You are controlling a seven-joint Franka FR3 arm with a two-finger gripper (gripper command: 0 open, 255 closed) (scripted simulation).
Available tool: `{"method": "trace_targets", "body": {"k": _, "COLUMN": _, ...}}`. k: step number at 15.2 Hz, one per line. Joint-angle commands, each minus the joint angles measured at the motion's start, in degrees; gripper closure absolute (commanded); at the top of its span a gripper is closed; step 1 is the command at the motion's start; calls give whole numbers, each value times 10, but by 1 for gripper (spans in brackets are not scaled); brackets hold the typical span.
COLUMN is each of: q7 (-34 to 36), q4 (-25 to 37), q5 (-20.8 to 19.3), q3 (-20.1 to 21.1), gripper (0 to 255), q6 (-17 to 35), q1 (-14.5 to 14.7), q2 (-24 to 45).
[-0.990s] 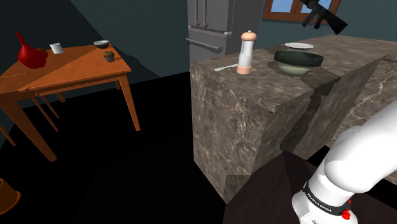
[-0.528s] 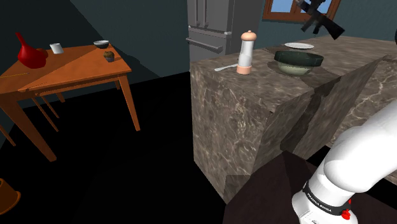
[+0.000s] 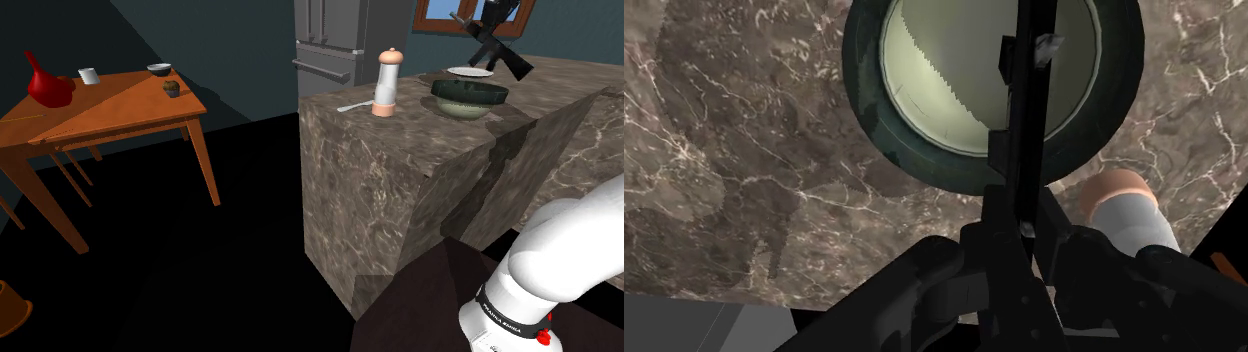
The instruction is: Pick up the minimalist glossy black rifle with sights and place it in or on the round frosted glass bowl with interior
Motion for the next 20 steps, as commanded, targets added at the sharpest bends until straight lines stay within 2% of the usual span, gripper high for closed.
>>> {"method": "trace_targets", "body": {"k": 1, "q7": 2, "q4": -28, "q5": -4, "q3": 3, "gripper": 255, "q6": 17, "q1": -2, "q2": -11}}
{"method": "trace_targets", "body": {"k": 6, "q7": 9, "q4": -89, "q5": -14, "q3": 10, "gripper": 255, "q6": 54, "q1": -8, "q2": -38}}
{"method": "trace_targets", "body": {"k": 13, "q7": 9, "q4": -89, "q5": -14, "q3": 10, "gripper": 255, "q6": 54, "q1": -8, "q2": -38}}
{"method": "trace_targets", "body": {"k": 14, "q7": 9, "q4": -89, "q5": -14, "q3": 10, "gripper": 0, "q6": 54, "q1": -8, "q2": -38}}
{"method": "trace_targets", "body": {"k": 19, "q7": 9, "q4": -89, "q5": -14, "q3": 10, "gripper": 0, "q6": 54, "q1": -8, "q2": -38}}
{"method": "trace_targets", "body": {"k": 20, "q7": 6, "q4": -61, "q5": -11, "q3": 8, "gripper": 0, "q6": 34, "q1": -6, "q2": -29}}
